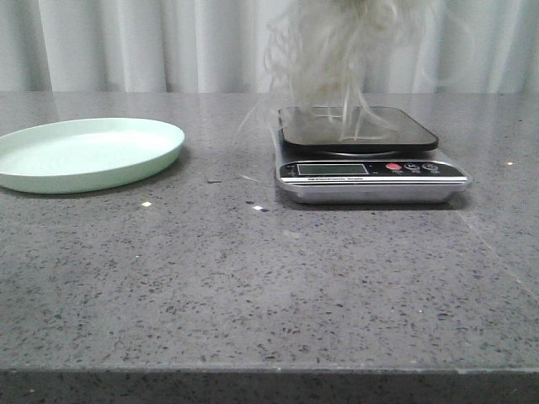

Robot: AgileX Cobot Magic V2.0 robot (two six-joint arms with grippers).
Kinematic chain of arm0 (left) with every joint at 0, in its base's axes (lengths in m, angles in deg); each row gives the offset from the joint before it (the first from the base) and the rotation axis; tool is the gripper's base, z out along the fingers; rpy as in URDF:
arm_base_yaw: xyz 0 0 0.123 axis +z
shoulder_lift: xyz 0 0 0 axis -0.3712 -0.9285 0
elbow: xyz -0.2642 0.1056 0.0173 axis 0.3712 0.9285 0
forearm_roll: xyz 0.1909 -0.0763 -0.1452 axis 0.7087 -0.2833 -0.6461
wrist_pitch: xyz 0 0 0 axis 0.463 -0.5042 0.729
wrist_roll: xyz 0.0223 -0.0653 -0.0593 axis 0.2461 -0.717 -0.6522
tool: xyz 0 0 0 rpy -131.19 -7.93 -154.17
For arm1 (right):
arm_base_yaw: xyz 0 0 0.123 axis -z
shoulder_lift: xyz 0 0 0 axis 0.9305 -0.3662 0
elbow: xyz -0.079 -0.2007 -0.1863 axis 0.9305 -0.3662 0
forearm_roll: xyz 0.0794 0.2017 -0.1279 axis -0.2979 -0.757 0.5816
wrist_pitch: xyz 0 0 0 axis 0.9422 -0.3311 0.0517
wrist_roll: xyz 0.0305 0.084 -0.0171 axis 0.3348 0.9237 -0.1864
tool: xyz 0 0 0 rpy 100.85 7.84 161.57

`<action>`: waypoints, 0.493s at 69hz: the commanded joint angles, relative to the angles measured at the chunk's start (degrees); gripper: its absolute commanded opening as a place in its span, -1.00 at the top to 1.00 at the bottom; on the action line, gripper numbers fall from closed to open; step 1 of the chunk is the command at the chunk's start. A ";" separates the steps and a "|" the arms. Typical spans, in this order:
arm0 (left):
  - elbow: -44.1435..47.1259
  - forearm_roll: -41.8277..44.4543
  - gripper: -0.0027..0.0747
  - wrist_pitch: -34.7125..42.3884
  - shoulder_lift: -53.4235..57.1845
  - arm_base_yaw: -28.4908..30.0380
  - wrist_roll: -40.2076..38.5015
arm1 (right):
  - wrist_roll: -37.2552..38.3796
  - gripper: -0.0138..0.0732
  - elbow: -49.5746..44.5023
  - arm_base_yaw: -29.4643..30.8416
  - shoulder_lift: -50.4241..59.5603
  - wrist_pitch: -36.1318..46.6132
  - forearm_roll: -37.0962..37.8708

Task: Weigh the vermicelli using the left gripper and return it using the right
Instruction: 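Lift the vermicelli with the left gripper and carry it onto the scale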

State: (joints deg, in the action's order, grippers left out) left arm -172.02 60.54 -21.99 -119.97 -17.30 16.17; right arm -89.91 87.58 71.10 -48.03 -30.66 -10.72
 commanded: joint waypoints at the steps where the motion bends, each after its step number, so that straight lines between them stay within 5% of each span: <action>1: -1.96 -0.99 0.56 3.50 1.60 -0.35 -0.68 | -0.24 0.33 0.41 0.33 0.92 4.74 0.59; 34: -1.96 -0.22 0.50 -2.07 -3.23 -0.35 -0.68 | -0.24 0.33 0.41 0.33 0.92 4.74 0.59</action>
State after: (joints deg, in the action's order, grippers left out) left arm -172.02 60.87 -24.45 -126.01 -17.30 16.17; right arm -89.91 87.58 71.10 -48.03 -30.66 -10.72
